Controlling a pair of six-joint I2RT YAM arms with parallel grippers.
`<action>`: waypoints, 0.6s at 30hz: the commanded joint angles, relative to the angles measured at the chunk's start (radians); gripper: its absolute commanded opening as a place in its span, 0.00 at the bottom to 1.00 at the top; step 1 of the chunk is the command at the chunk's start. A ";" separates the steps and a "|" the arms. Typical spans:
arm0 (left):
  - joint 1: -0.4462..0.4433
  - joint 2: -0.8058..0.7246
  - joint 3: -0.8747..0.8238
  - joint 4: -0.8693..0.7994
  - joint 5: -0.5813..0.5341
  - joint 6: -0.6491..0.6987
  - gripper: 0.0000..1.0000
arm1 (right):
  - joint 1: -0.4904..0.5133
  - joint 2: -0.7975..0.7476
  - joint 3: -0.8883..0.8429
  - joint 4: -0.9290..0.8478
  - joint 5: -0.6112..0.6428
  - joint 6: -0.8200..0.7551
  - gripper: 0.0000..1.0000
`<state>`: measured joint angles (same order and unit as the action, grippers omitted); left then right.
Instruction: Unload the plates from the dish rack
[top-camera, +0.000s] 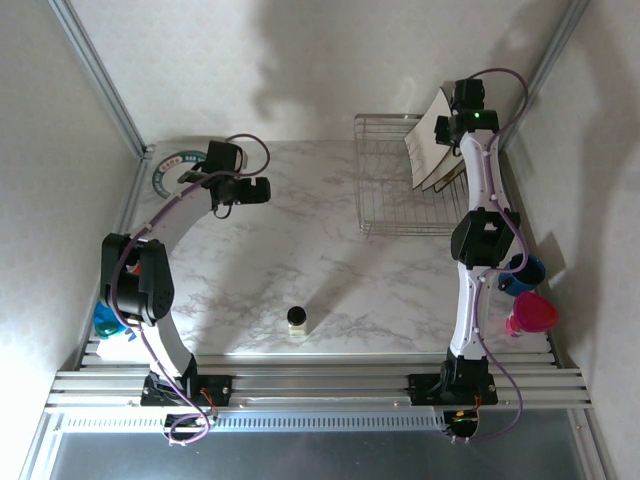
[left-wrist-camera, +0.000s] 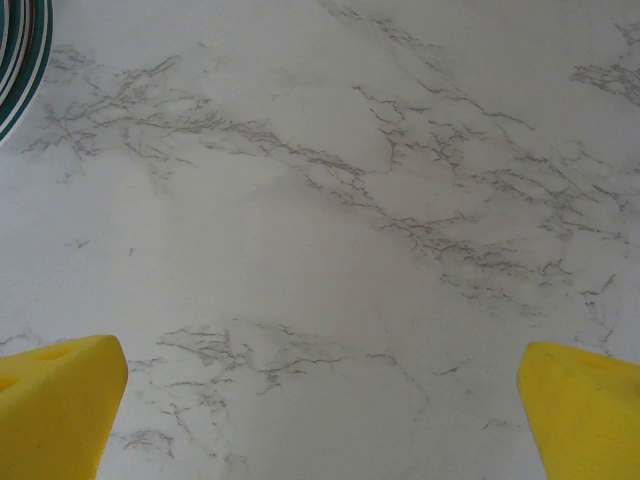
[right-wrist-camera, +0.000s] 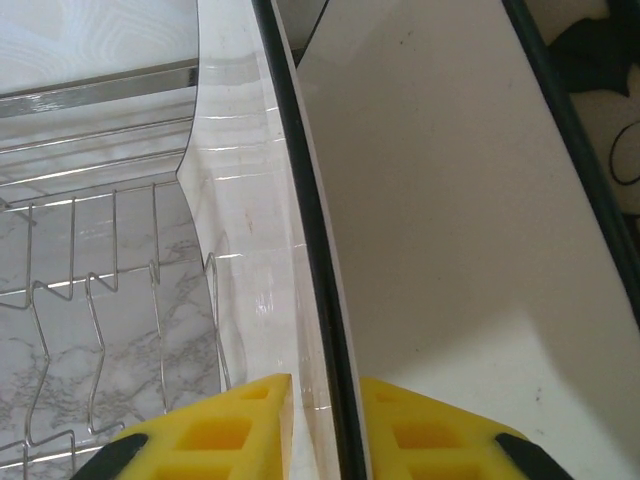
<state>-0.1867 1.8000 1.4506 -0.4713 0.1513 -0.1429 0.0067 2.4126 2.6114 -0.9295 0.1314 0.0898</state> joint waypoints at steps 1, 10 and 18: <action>-0.005 0.005 0.020 0.010 0.010 -0.012 0.99 | 0.022 -0.030 -0.002 0.016 -0.010 -0.005 0.21; -0.004 0.003 0.013 0.005 0.005 -0.012 1.00 | 0.035 -0.035 -0.007 0.012 -0.004 -0.004 0.00; -0.002 -0.008 0.011 -0.001 0.001 -0.012 1.00 | 0.044 -0.048 -0.012 0.014 -0.004 -0.001 0.00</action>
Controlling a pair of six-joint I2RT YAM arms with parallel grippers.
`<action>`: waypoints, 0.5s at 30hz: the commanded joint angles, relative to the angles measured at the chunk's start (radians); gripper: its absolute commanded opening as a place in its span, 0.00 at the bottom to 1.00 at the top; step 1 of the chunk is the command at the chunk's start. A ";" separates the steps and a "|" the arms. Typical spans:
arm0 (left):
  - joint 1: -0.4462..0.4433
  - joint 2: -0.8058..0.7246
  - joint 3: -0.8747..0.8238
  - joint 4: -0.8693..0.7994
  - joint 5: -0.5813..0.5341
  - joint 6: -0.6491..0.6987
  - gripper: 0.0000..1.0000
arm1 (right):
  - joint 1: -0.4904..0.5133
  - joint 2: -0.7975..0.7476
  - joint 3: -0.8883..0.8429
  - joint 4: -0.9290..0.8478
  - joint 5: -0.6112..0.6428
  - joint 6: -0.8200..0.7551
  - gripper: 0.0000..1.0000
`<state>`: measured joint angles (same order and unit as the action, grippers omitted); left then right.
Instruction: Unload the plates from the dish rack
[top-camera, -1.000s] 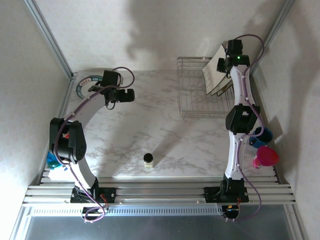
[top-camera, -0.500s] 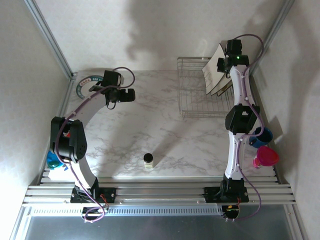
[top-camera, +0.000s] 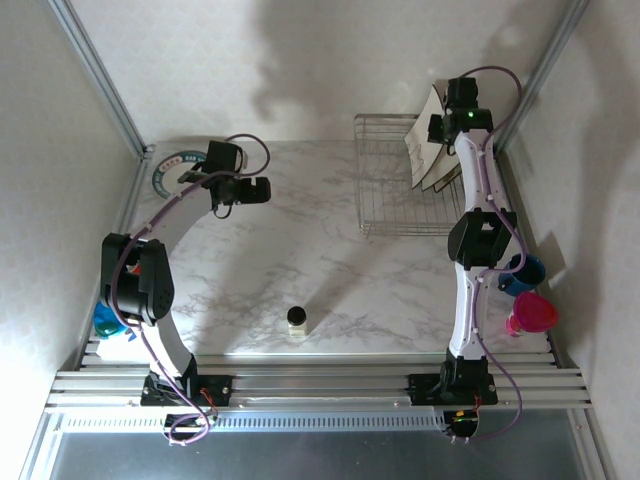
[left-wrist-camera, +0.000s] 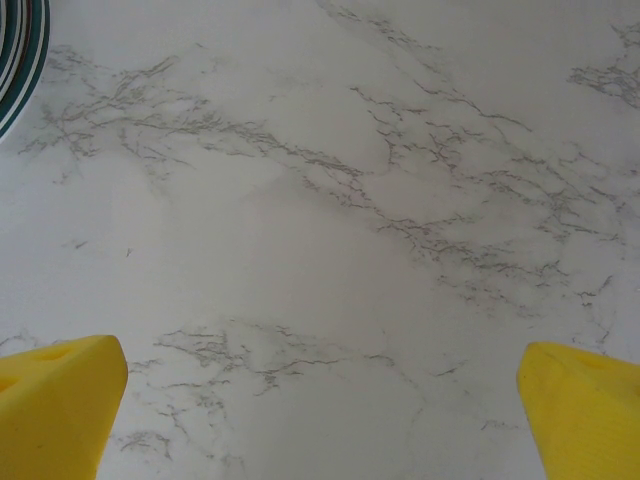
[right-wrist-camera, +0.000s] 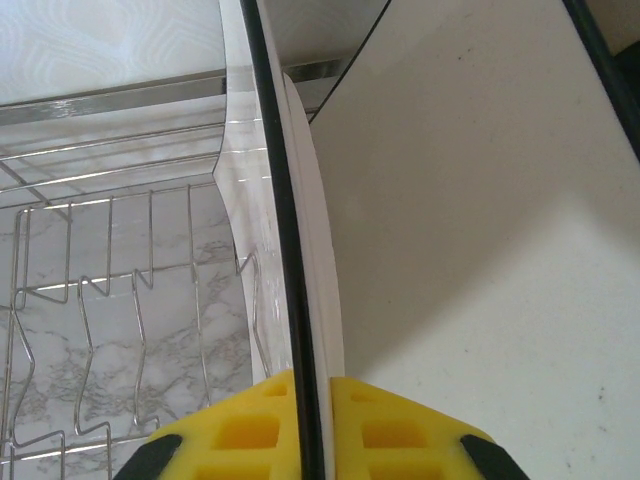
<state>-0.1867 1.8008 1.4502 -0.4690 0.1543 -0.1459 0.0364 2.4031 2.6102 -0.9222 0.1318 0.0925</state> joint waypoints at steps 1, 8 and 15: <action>-0.004 -0.011 0.010 -0.005 -0.001 -0.009 1.00 | 0.013 -0.044 -0.012 0.008 -0.006 -0.002 0.00; -0.004 -0.017 0.010 -0.006 -0.002 -0.012 0.99 | 0.019 -0.093 -0.015 0.021 0.000 0.003 0.00; -0.004 -0.036 -0.005 0.002 -0.001 -0.018 1.00 | 0.019 -0.155 -0.008 0.027 0.008 0.003 0.00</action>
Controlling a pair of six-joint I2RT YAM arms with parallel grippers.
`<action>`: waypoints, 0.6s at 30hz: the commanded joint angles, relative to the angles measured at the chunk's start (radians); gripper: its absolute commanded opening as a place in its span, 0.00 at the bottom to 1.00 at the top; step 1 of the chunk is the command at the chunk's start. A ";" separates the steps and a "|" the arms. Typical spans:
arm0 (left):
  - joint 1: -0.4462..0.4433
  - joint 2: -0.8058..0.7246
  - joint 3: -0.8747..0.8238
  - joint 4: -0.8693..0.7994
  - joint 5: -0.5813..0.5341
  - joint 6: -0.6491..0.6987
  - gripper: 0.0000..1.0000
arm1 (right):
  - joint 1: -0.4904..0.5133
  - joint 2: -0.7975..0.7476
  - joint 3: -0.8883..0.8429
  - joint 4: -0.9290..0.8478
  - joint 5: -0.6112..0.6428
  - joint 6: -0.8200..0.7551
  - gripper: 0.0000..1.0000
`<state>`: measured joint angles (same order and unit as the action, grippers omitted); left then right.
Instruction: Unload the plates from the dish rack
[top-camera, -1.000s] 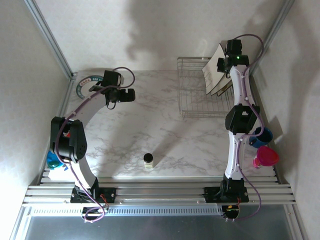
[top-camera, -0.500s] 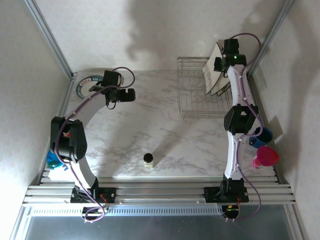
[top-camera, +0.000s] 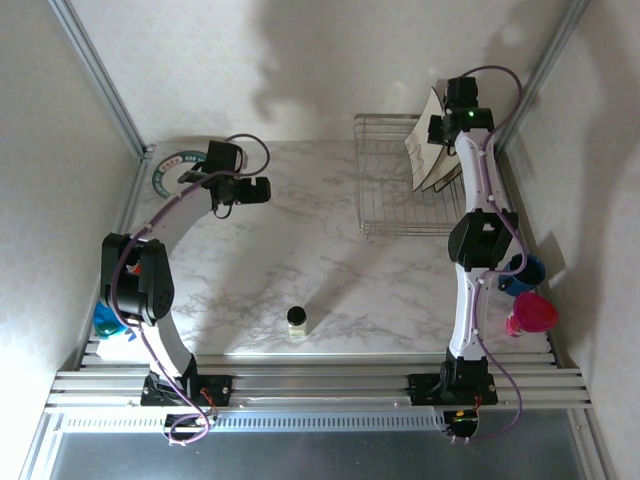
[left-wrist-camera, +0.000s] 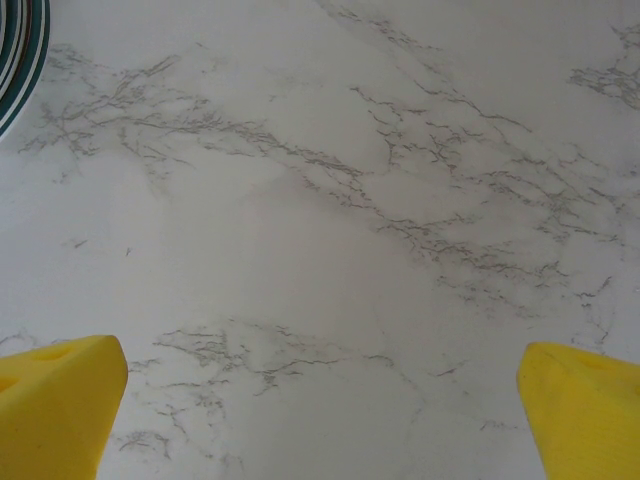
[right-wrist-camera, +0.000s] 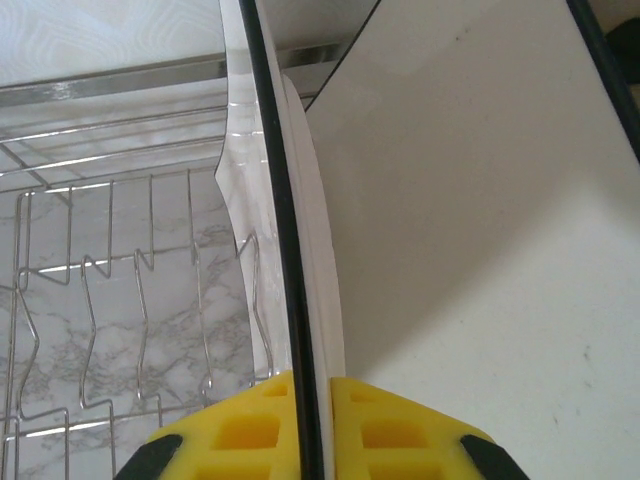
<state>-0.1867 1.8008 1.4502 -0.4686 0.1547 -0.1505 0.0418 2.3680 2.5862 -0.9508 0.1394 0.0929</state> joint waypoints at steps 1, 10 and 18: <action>-0.005 -0.037 -0.007 0.003 0.000 -0.014 1.00 | 0.013 -0.126 0.017 0.055 0.004 0.003 0.00; -0.006 -0.066 -0.028 0.008 -0.002 -0.014 1.00 | 0.015 -0.193 0.002 0.068 0.038 -0.002 0.00; -0.006 -0.072 -0.055 0.021 0.002 -0.023 1.00 | 0.022 -0.271 -0.001 0.069 0.074 -0.025 0.00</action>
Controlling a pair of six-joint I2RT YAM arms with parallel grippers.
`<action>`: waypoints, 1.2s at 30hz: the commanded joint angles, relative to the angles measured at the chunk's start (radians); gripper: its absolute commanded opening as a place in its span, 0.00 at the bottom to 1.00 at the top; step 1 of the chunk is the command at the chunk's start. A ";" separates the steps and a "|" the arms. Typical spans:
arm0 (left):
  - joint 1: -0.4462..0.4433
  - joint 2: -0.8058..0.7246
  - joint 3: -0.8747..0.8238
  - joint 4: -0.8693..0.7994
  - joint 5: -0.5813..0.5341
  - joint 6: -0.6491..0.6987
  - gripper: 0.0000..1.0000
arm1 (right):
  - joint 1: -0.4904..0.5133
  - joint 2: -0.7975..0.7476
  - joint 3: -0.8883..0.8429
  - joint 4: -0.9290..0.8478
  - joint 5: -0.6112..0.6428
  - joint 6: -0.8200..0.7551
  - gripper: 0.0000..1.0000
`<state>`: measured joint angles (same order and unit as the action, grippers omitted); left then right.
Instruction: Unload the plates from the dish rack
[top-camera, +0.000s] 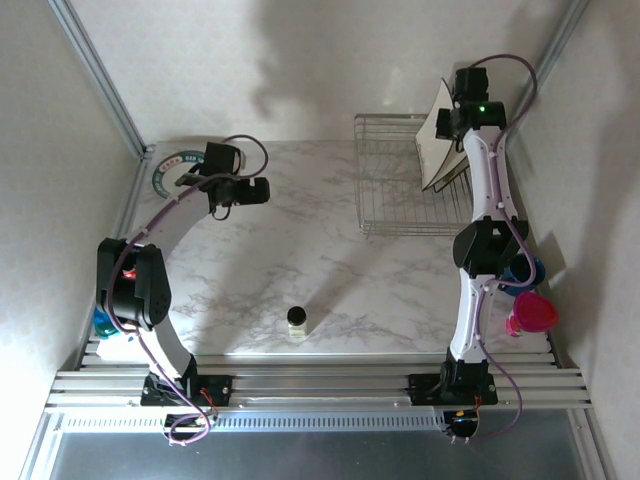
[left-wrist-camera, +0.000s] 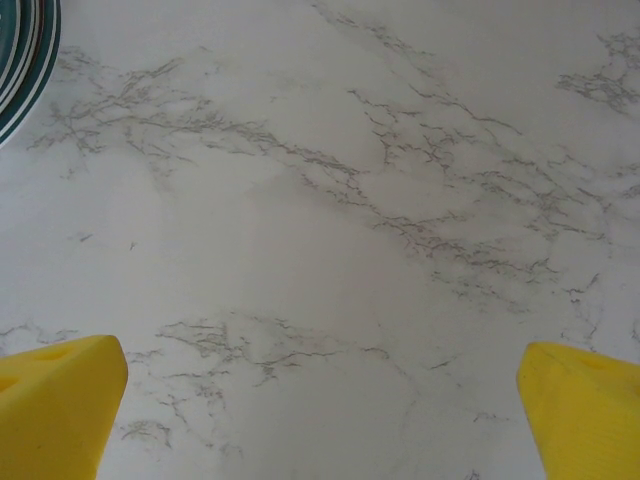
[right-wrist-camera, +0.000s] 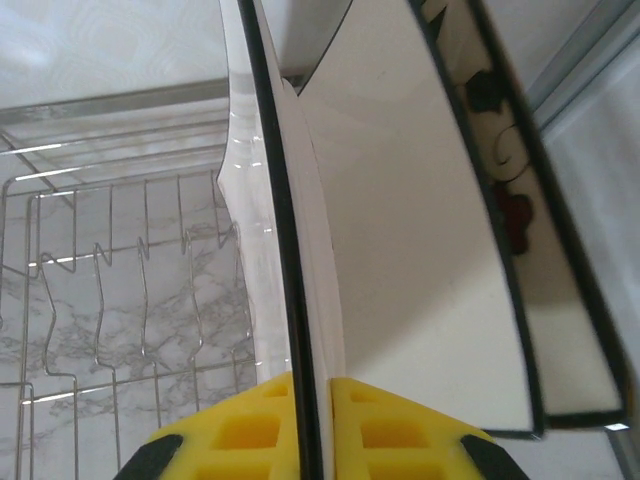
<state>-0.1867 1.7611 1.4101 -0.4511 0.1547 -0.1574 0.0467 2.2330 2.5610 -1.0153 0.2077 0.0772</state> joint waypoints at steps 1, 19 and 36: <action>-0.007 -0.033 -0.014 0.001 0.002 -0.016 0.99 | 0.018 -0.147 0.022 0.129 0.011 -0.011 0.00; -0.006 -0.029 -0.014 -0.128 -0.178 0.001 0.99 | 0.051 -0.525 -0.429 0.310 -0.204 0.117 0.00; -0.019 -0.090 -0.011 -0.099 -0.094 -0.017 1.00 | 0.038 -0.976 -1.472 1.330 -0.823 0.773 0.00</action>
<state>-0.1894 1.7180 1.4040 -0.5739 -0.0071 -0.1581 0.0895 1.3209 1.1526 -0.1825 -0.4446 0.6518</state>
